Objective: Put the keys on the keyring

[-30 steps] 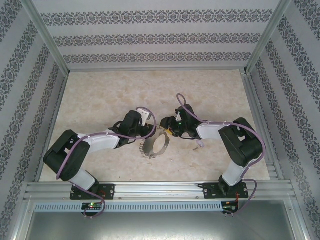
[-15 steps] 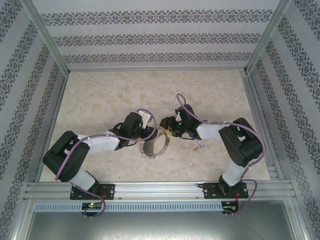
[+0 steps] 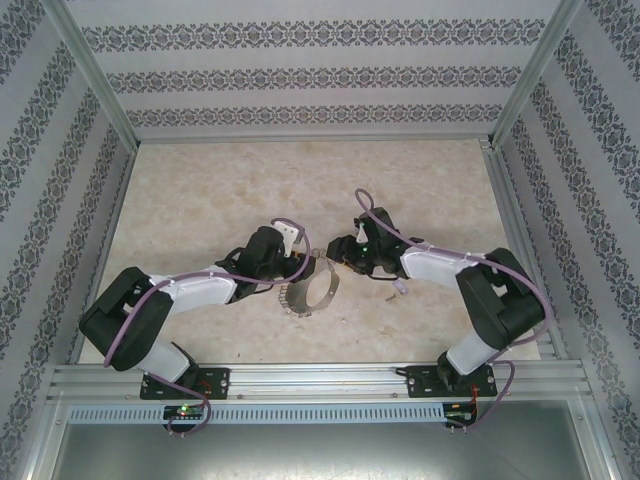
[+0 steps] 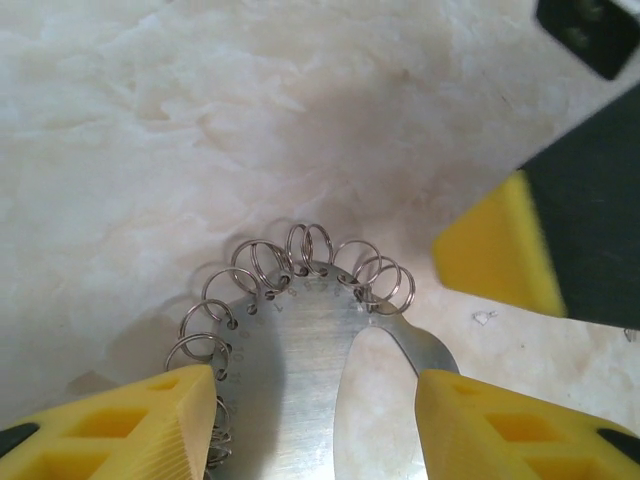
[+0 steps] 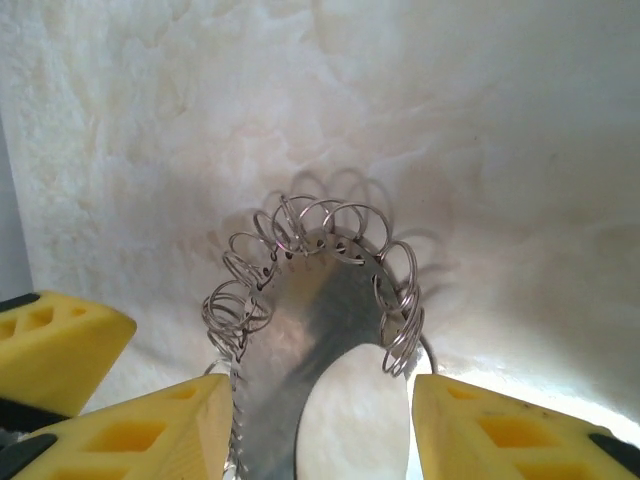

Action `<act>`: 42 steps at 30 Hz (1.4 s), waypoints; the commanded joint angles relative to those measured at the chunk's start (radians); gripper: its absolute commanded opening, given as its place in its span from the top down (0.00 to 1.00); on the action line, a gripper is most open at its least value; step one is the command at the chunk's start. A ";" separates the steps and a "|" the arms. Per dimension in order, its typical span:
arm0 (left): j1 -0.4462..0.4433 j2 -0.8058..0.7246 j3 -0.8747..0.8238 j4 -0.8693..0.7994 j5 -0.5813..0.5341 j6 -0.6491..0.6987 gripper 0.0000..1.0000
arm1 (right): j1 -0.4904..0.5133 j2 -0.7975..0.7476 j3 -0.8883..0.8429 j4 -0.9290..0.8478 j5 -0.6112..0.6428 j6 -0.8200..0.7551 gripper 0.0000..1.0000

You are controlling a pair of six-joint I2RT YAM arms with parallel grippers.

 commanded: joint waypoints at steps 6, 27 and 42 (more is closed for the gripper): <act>0.004 -0.039 0.031 0.005 -0.058 -0.014 0.43 | 0.002 -0.064 0.203 -0.459 0.174 -0.421 0.53; 0.068 -0.092 0.042 -0.037 -0.058 0.027 0.41 | 0.058 0.102 0.261 -0.450 0.038 -0.410 0.70; 0.071 -0.097 0.017 -0.015 -0.055 0.032 0.41 | 0.062 0.200 0.310 -0.426 0.095 -0.374 0.73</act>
